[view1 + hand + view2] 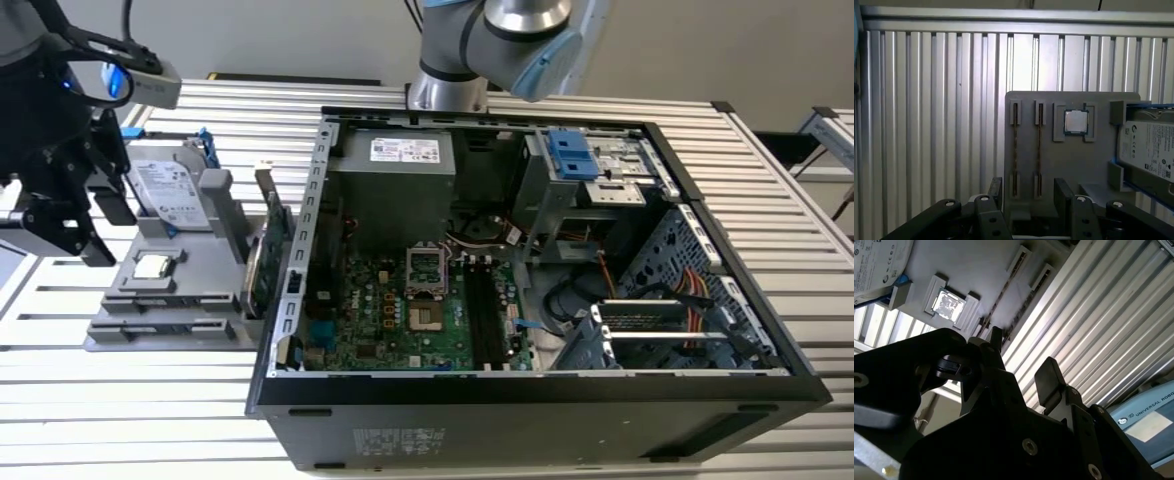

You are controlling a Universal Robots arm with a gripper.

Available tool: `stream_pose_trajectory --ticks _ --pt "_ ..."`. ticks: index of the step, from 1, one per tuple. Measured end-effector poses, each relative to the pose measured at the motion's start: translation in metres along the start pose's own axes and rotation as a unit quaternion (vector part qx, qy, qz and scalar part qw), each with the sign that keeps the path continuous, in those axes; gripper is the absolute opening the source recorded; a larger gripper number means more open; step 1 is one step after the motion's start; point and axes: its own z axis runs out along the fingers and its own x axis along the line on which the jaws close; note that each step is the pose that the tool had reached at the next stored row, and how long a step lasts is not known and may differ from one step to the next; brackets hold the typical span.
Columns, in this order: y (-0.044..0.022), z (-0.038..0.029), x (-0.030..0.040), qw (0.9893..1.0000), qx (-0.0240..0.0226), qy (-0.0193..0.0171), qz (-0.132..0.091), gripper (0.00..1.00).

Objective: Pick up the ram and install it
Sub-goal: 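Pick up the ram and move it above insertion slot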

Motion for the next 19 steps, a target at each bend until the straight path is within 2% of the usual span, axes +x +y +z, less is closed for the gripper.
stream_pose_trajectory --ticks 19 --pt "-0.0001 0.0102 -0.0017 1.0000 -0.0001 0.0058 0.007 1.00"
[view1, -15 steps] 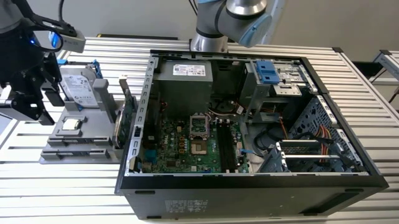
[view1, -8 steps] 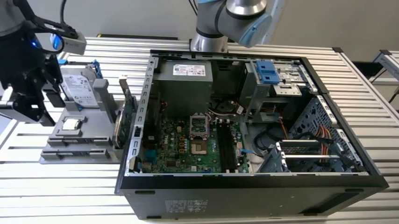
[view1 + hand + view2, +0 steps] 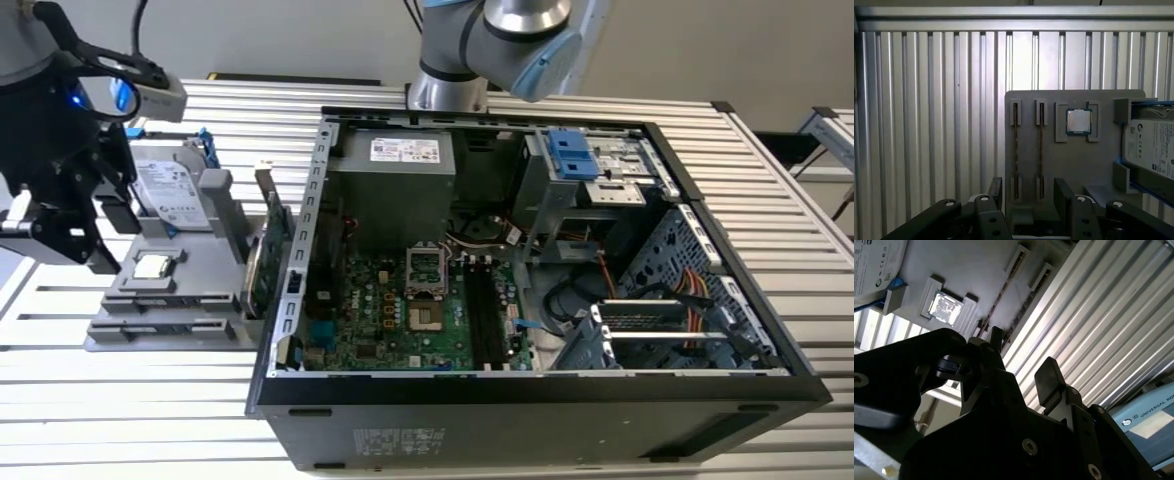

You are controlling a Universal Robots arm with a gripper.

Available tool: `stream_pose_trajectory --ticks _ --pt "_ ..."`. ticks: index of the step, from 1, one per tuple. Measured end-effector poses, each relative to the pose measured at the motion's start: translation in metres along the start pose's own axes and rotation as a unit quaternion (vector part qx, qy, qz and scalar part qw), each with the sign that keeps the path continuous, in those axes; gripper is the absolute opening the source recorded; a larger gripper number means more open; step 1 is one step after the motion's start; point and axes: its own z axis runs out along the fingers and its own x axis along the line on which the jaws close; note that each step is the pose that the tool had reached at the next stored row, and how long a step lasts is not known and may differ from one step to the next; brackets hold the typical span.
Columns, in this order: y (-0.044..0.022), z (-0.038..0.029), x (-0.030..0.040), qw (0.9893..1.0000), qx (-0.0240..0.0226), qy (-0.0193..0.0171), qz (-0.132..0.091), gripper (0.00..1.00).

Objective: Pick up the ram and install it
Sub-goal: 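Pick up the ram and move it above insertion slot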

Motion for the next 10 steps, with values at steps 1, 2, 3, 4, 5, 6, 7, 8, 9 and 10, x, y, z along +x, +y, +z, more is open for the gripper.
stream_pose_trajectory --ticks 1,2,3,4,5,6,7,8,9,10 --pt "0.0000 0.0007 0.0000 1.0000 0.0000 0.0003 0.000 1.00" --pt "0.0000 0.0014 -0.0001 1.0000 0.0000 0.0006 0.000 1.00" --pt "0.0000 0.0020 -0.0001 1.0000 0.0000 0.0010 0.000 1.00" --pt "0.0000 0.0028 -0.0002 1.0000 0.0000 0.0013 0.000 1.00" --pt "0.0000 0.0035 -0.0002 1.0000 0.0000 0.0016 0.000 1.00" --pt "0.0000 0.0042 -0.0002 1.0000 0.0000 0.0019 0.000 1.00" --pt "0.0000 0.0049 -0.0002 1.0000 0.0000 0.0023 0.000 1.00" --pt "0.0000 0.0057 -0.0003 1.0000 0.0000 0.0027 0.000 1.00" --pt "0.0000 0.0065 -0.0004 1.0000 0.0000 0.0034 0.000 1.00" --pt "0.0000 0.0073 -0.0005 1.0000 0.0000 0.0043 0.000 1.00"
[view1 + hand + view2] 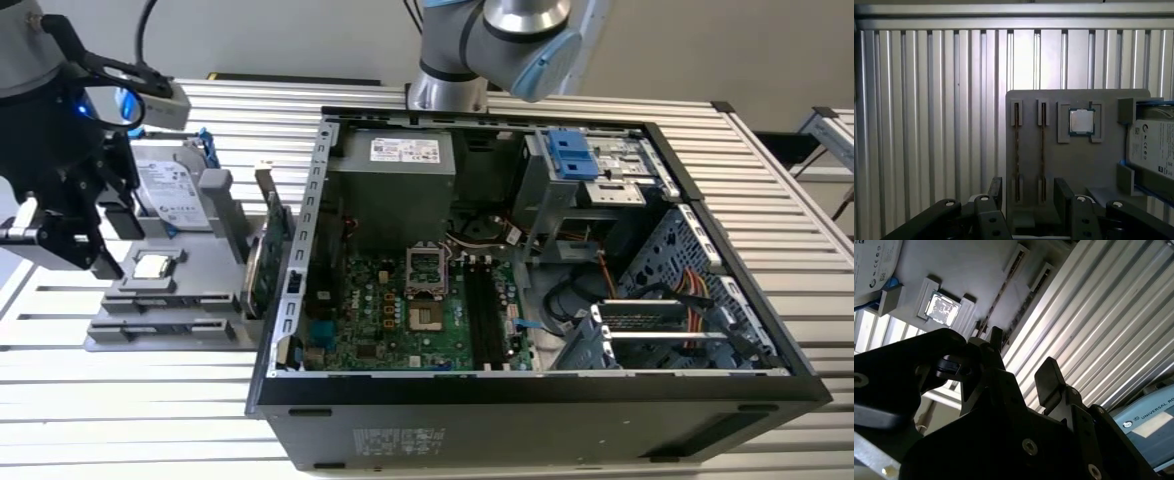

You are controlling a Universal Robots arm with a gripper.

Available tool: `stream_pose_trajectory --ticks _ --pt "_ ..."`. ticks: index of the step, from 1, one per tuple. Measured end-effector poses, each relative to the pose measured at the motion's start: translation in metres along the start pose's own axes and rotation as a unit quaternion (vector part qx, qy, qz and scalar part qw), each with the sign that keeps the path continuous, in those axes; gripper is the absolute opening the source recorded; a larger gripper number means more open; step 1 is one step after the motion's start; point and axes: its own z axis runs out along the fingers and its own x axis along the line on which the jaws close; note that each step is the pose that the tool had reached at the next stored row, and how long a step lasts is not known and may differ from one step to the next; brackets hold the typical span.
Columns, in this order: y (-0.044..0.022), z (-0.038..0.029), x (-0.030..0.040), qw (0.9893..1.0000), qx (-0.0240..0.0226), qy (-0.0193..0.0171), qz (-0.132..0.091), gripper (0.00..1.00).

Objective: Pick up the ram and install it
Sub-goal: 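Pick up the ram and move it above insertion slot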

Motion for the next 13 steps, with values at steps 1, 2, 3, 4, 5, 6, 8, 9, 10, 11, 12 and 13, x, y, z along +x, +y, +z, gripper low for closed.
stream_pose_trajectory --ticks 1,2,3,4,5,6,8,9,10,11,12,13 --pt "0.0000 0.0009 -0.0001 1.0000 0.0000 0.0008 0.000 1.00" --pt "0.0000 0.0016 -0.0001 1.0000 0.0000 0.0017 0.000 1.00" --pt "0.0000 0.0024 -0.0003 1.0000 0.0000 0.0025 0.000 1.00" --pt "-0.0001 0.0031 -0.0004 1.0000 0.0000 0.0033 0.000 1.00" --pt "-0.0001 0.0038 -0.0004 1.0000 0.0000 0.0040 0.000 1.00" --pt "0.0000 0.0045 -0.0005 1.0000 0.0000 0.0047 0.000 1.00" --pt "-0.0001 0.0060 -0.0006 1.0000 0.0001 0.0059 0.000 1.00" --pt "-0.0001 0.0068 -0.0007 1.0000 0.0001 0.0065 0.000 1.00" --pt "-0.0001 0.0076 -0.0008 1.0000 0.0001 0.0071 0.000 1.00" --pt "-0.0001 0.0085 -0.0008 1.0000 0.0002 0.0076 0.000 1.00" --pt "-0.0001 0.0092 -0.0009 1.0000 0.0002 0.0082 0.000 1.00" --pt "-0.0001 0.0100 -0.0009 1.0000 0.0003 0.0087 0.000 1.00"
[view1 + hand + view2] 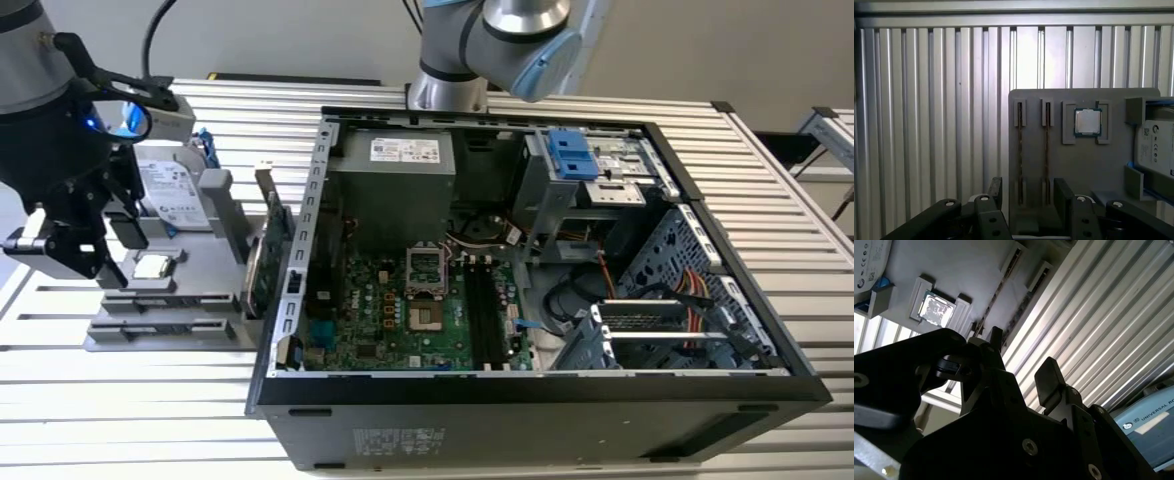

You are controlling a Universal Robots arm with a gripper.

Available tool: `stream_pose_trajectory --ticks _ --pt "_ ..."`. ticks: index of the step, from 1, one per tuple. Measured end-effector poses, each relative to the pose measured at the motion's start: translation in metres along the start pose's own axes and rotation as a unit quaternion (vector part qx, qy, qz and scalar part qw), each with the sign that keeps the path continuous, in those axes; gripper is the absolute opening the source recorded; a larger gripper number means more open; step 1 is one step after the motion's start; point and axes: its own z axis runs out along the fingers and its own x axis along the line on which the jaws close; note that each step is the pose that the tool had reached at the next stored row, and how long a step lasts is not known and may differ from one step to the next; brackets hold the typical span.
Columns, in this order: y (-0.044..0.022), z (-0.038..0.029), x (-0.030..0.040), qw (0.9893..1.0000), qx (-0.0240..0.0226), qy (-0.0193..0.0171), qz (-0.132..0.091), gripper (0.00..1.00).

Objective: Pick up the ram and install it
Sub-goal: 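Pick up the ram and move it above insertion slot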

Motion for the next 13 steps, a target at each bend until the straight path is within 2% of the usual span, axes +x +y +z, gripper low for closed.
stream_pose_trajectory --ticks 13 --pt "-0.0001 0.0091 -0.0008 1.0000 0.0002 0.0083 0.000 1.00"
